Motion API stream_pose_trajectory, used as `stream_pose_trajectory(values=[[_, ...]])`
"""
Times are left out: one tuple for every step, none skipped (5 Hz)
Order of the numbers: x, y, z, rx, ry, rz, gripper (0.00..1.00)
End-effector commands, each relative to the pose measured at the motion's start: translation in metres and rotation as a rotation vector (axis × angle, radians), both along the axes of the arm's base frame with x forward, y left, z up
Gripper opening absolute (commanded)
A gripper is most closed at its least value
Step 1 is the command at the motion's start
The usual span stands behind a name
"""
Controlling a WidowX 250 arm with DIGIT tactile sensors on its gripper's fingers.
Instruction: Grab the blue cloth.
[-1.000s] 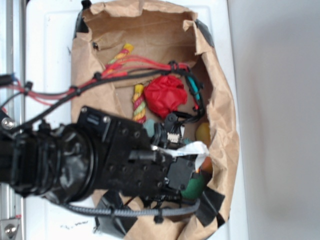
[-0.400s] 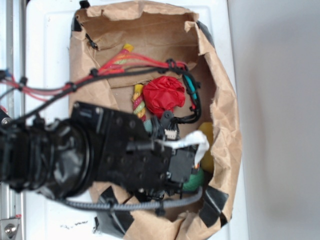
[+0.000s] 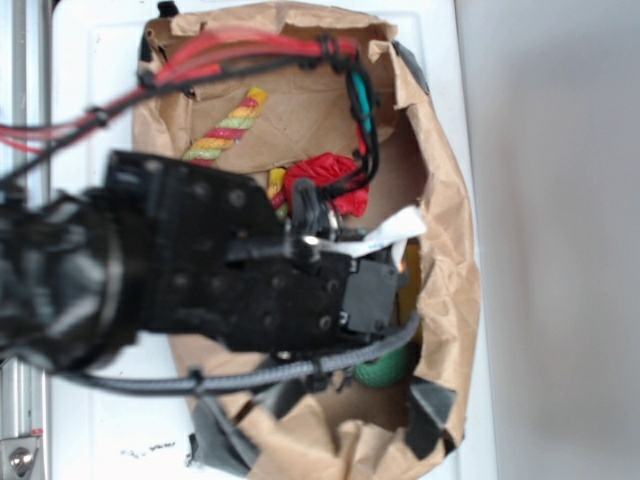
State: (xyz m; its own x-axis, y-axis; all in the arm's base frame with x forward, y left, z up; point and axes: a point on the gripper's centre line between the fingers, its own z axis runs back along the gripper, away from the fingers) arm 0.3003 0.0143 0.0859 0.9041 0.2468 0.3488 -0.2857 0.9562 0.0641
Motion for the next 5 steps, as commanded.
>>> stream_pose_trajectory(values=[[-0.02,0.031,0.074,-0.04,0.013,0.247,0.0],[-0.033,0.043,0.099,-0.08,0.065,0.248,0.0],[-0.04,0.044,0.105,-0.117,0.123,0.165,0.0],[-0.046,0.02,0.11,-0.141,0.072,-0.091,0.0],[-0.044,-0.002,0.106,-0.142,0.064,-0.217,0.0]])
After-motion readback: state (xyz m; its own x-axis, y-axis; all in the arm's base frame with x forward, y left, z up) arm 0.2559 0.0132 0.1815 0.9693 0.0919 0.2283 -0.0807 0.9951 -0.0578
